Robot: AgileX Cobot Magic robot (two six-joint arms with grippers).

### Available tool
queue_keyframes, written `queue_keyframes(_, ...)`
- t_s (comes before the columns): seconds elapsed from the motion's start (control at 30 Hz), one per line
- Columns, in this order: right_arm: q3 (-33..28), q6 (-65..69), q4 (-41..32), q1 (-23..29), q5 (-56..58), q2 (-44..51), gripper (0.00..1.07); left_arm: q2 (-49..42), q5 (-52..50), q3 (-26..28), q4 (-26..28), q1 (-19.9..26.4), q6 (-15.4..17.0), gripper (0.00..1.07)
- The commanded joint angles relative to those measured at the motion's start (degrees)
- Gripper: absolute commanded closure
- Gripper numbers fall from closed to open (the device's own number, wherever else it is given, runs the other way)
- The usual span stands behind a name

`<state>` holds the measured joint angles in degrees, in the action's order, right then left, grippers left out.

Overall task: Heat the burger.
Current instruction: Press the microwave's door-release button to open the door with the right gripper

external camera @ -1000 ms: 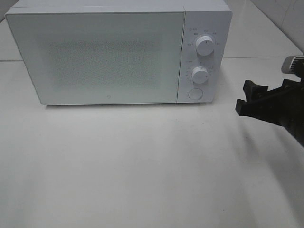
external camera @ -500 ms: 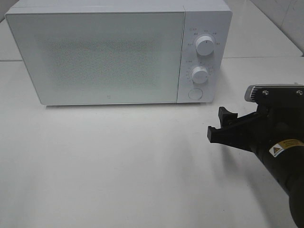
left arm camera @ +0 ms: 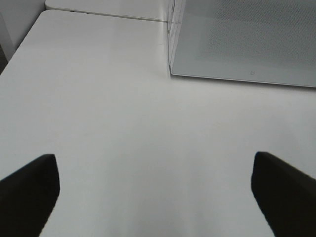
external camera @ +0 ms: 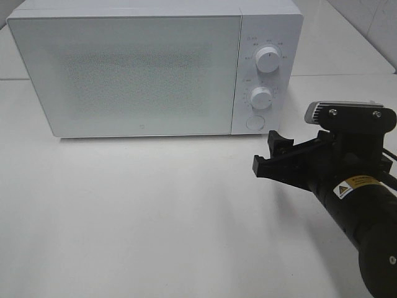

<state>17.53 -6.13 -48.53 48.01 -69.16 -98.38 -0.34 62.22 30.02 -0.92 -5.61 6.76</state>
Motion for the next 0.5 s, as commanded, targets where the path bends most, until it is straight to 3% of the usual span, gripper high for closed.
queue_keyframes(0.03, 0.5, 4.0, -0.1, 0.1, -3.1, -0.1, 0.39, -1.0, -0.8, -0.2, 0.2, 0.1, 0.2, 0.09)
queue_keyframes(0.2, 0.5, 15.4, -0.1, 0.1, -3.0, -0.1, 0.48, -1.0, -0.8, -0.2, 0.2, 0.1, 0.2, 0.09)
queue_keyframes(0.5, 0.5, 44.2, 0.4, 0.1, -0.9, -0.1, 0.72, -1.0, -0.8, -0.2, 0.2, 0.1, 0.2, 0.09)
